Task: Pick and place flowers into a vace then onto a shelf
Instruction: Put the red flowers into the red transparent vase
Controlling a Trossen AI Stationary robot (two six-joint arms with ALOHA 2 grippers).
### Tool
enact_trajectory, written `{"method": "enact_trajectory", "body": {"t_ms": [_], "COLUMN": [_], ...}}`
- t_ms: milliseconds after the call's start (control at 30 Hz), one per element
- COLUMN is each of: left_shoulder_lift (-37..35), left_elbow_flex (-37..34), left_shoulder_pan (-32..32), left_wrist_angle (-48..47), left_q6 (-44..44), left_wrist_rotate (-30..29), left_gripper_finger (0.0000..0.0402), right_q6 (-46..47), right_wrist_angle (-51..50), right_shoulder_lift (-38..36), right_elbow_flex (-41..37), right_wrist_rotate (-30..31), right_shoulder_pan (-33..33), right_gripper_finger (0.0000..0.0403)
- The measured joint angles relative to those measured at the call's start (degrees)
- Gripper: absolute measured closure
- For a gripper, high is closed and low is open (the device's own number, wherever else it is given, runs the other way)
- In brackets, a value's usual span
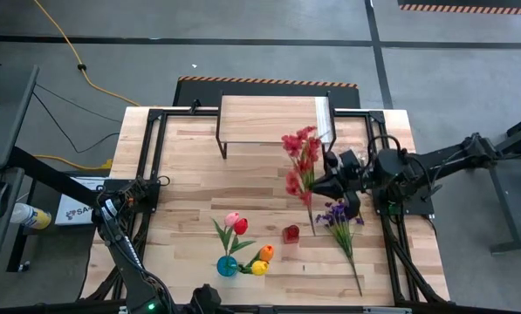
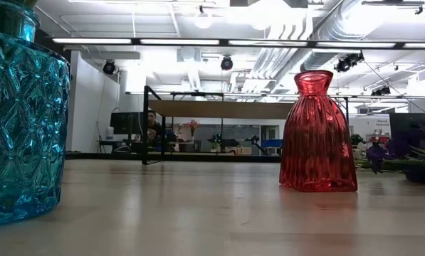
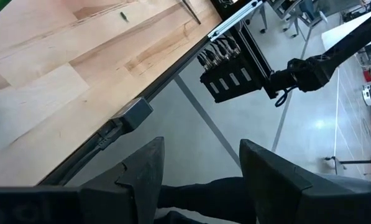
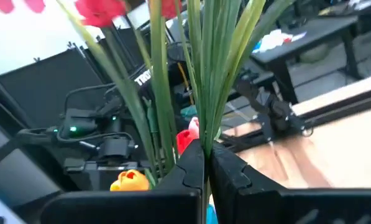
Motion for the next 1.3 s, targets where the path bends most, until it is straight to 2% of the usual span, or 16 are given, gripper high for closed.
{"method": "enact_trajectory", "body": {"t_ms": [300,600,700,967,1300], "left_shoulder_lift": [0.0,0.0,0.0,0.0,0.0], "left_elbow_flex": [0.0,0.0,0.0,0.0,0.0], "left_shoulder_pan": [-0.01,-0.01,-0.01,-0.01,-0.01], "left_wrist_angle": [0.47,0.58,0.61,0.59,0.54], "left_q6": [-0.12,-0.24,-0.27,-0.39,-1.73], "left_wrist_rotate": [0.69,1.72,2.85,3.87,4.94], "left_gripper_finger": [0.0163,0.0163,0.0163,0.0163,0.0163], "right_q6": [-8.95,-13.16,-12.7,-10.25,-12.3], "right_wrist_angle": [10.13,13.07,15.73,37.19,33.16], "right_shoulder_lift": [7.36,11.1,10.78,10.48,10.07], "right_elbow_flex": [0.0,-0.11,-3.23,-16.3,-17.57], "right_wrist_rotate": [12.49,22.04,24.73,26.03,27.2], "right_shoulder_pan": [7.61,9.56,9.66,9.64,9.68], "right_gripper_finger": [0.04,0.0399,0.0399,0.04,0.04]}}
